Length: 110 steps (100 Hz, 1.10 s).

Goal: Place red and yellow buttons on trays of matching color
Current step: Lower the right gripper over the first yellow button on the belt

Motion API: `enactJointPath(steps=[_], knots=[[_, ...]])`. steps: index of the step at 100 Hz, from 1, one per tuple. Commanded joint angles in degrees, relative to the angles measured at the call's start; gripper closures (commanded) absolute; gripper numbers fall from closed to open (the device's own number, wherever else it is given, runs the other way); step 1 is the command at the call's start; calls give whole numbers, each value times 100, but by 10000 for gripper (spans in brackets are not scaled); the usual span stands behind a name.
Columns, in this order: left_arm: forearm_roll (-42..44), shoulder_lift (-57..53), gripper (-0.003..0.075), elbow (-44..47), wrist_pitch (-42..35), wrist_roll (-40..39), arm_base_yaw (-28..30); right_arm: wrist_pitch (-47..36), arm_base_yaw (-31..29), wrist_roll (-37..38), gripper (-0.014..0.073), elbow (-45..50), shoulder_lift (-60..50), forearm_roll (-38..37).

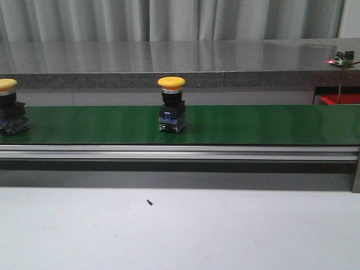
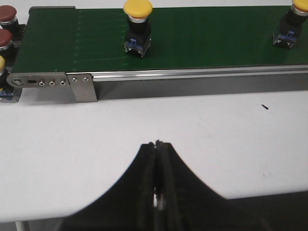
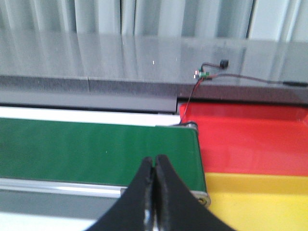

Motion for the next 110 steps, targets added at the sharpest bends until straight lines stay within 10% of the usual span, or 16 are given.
enactJointPath(steps=[1, 66, 110], knots=[[-66, 62, 740, -146, -346, 1, -46, -121, -25, -15, 652, -655, 705, -73], [-66, 62, 740, -146, -346, 1, -46, 2221, 67, -22, 596, -3894, 4598, 203], [-66, 62, 740, -146, -346, 1, -46, 3580, 1059, -36, -50, -5540, 6336, 526]])
